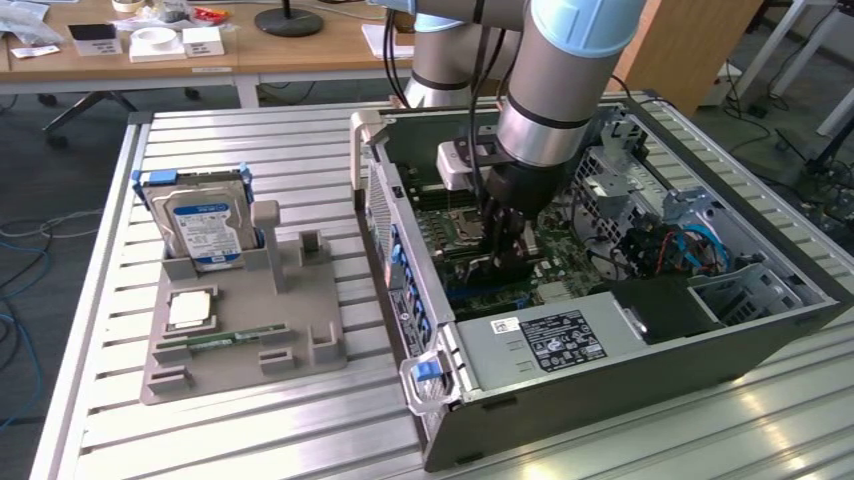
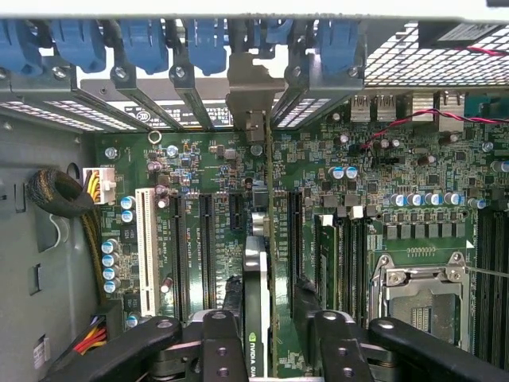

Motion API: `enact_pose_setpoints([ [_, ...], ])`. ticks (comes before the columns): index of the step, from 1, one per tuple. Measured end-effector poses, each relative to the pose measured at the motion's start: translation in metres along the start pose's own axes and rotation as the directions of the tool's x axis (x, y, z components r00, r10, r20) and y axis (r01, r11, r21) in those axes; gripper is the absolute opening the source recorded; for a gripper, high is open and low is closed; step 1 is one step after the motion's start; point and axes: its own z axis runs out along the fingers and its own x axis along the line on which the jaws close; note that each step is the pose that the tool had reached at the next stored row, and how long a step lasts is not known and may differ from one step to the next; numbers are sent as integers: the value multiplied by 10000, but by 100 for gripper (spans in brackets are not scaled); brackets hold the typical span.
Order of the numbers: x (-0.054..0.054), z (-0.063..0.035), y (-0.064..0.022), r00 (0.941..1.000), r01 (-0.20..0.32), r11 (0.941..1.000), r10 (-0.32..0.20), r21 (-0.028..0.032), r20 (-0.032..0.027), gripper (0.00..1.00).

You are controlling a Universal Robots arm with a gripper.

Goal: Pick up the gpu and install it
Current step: 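Insert the gpu into the slot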

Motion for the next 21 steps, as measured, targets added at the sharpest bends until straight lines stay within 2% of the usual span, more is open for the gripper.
enact_pose_setpoints([
  [1,0,0,0,10000,0,10000,0,0,-2,33],
  [2,1,-1,0,10000,1,10000,-1,-1,-6,33],
  [3,1,-1,0,10000,1,10000,-1,-1,-2,27],
  [14,1,1,0,10000,0,10000,0,1,1,27],
  [21,9,19,9,10000,4,10000,-4,-2,77,27],
])
